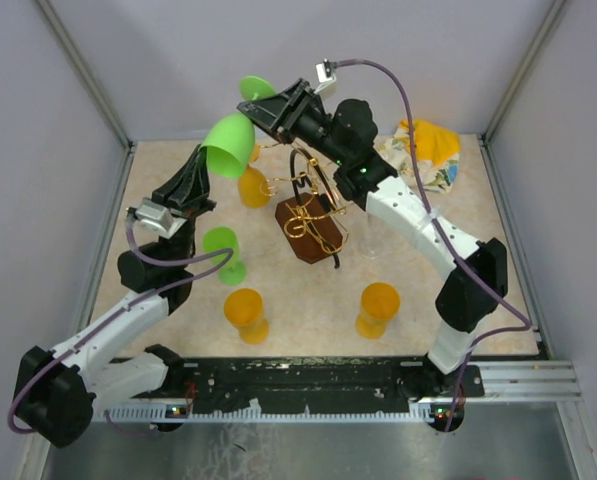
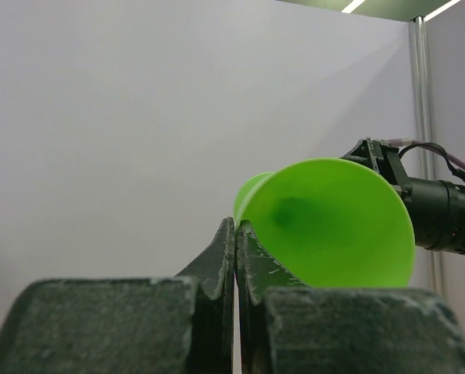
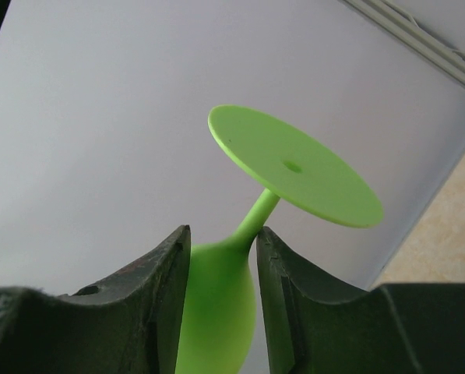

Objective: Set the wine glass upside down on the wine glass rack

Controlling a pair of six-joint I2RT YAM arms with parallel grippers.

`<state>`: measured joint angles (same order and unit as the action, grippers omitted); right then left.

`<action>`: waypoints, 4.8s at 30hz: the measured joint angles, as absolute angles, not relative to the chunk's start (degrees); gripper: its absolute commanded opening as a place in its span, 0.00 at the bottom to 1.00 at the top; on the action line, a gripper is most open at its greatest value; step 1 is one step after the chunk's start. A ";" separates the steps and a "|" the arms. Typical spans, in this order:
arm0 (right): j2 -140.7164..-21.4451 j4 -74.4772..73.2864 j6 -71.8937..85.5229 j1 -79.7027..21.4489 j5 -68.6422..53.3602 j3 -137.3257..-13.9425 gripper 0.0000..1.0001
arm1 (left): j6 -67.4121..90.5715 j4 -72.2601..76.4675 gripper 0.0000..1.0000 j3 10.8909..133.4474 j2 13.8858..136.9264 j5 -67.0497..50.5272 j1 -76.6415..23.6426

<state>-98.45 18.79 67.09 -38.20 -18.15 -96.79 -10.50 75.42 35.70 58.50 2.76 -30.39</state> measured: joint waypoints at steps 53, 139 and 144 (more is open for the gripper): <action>-108.29 -9.69 38.41 -30.30 -17.89 -134.43 0.00 | -12.25 61.45 0.58 37.67 60.42 -0.40 -36.01; -115.90 77.43 10.83 -4.32 -39.53 -65.58 0.00 | -3.25 23.14 0.64 59.51 73.32 3.33 -28.12; -118.43 80.47 13.26 -4.27 -41.30 -66.92 0.00 | -3.18 23.18 0.64 59.51 73.45 3.16 -28.12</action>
<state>-118.43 80.47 13.26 -4.27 -41.30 -66.92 -3.18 23.18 59.51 73.45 3.16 -28.12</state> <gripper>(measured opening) 0.055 0.638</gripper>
